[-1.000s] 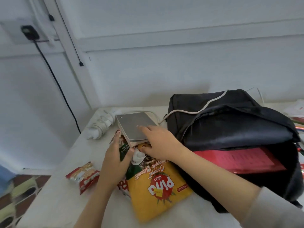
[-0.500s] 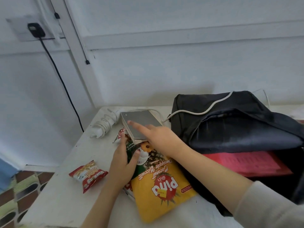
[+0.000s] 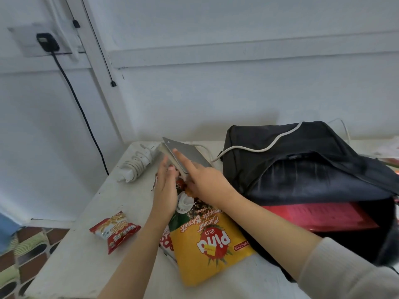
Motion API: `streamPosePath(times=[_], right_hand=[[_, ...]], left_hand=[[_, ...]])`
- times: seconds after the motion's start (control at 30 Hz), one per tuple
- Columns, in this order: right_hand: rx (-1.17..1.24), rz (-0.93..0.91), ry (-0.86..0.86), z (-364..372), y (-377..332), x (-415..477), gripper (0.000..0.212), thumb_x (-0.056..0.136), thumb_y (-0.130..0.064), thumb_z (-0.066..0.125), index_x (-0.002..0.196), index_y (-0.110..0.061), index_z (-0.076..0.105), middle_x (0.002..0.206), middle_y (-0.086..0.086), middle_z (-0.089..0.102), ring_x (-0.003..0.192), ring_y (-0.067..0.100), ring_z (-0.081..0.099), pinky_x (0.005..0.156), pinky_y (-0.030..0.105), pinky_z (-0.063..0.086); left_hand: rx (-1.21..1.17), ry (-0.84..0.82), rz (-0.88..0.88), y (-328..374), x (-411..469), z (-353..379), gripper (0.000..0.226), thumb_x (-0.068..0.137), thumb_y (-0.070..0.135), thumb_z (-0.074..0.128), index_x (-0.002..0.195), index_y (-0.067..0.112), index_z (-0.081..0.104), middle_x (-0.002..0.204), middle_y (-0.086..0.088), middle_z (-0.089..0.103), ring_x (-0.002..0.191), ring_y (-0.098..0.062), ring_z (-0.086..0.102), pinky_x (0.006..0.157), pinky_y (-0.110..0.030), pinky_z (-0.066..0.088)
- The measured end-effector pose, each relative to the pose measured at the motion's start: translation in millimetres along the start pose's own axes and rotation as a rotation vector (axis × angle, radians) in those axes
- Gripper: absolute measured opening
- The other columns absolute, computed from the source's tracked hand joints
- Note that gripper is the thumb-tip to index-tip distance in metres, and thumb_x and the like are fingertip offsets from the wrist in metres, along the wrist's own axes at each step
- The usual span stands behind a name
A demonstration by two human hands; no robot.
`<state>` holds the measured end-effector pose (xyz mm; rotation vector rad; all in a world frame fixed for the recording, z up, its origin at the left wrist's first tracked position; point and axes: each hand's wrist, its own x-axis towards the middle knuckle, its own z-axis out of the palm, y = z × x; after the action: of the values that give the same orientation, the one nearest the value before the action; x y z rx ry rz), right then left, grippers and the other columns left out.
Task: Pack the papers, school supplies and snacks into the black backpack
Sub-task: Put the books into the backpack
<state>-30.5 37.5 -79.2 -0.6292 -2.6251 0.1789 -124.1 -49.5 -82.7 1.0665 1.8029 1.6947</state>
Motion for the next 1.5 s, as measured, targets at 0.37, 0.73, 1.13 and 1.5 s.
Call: streamPosePath(times=[0.37, 0.73, 1.13, 1.5], right_hand=[[0.273, 0.283, 0.516, -58.5, 16.6, 2.4, 0.053, 0.088, 0.007, 0.037, 0.127, -0.024, 0.055, 0.086, 0.011, 0.052, 0.068, 0.027, 0.052, 0.06, 0.03, 0.041], [1.099, 0.393, 0.477, -140.9, 34.1, -37.7, 0.052, 0.092, 0.008, 0.034, 0.079, -0.029, 0.068, 0.097, -0.006, 0.063, 0.092, 0.017, 0.057, 0.076, 0.027, 0.048], [1.131, 0.474, 0.194, -165.7, 41.9, -120.0, 0.044, 0.094, 0.001, 0.048, 0.115, -0.034, 0.064, 0.12, -0.008, 0.062, 0.095, 0.016, 0.067, 0.066, 0.034, 0.058], [1.57, 0.768, 0.649, -165.3, 46.8, -191.6, 0.052, 0.086, 0.011, 0.045, 0.112, -0.028, 0.069, 0.123, -0.001, 0.064, 0.096, 0.019, 0.066, 0.064, 0.025, 0.055]], left_hand=[[0.012, 0.046, 0.062, 28.4, 11.8, -0.3, 0.046, 0.098, 0.031, 0.043, 0.142, 0.033, 0.028, 0.116, 0.016, 0.05, 0.117, -0.007, 0.044, 0.091, -0.021, 0.036], [-0.076, -0.198, 0.017, 67.2, 40.1, -18.2, 0.043, 0.091, 0.022, 0.056, 0.124, 0.047, 0.045, 0.13, 0.009, 0.05, 0.111, -0.012, 0.055, 0.082, -0.026, 0.047], [-0.258, -0.299, -0.089, 83.5, 28.4, 19.0, 0.034, 0.086, 0.004, 0.059, 0.084, 0.034, 0.075, 0.112, 0.0, 0.066, 0.103, -0.021, 0.061, 0.085, -0.038, 0.052], [-0.328, -0.587, -0.071, 113.9, 3.9, 71.0, 0.032, 0.095, 0.012, 0.045, 0.121, 0.026, 0.059, 0.122, -0.004, 0.06, 0.098, -0.015, 0.065, 0.074, -0.033, 0.055]])
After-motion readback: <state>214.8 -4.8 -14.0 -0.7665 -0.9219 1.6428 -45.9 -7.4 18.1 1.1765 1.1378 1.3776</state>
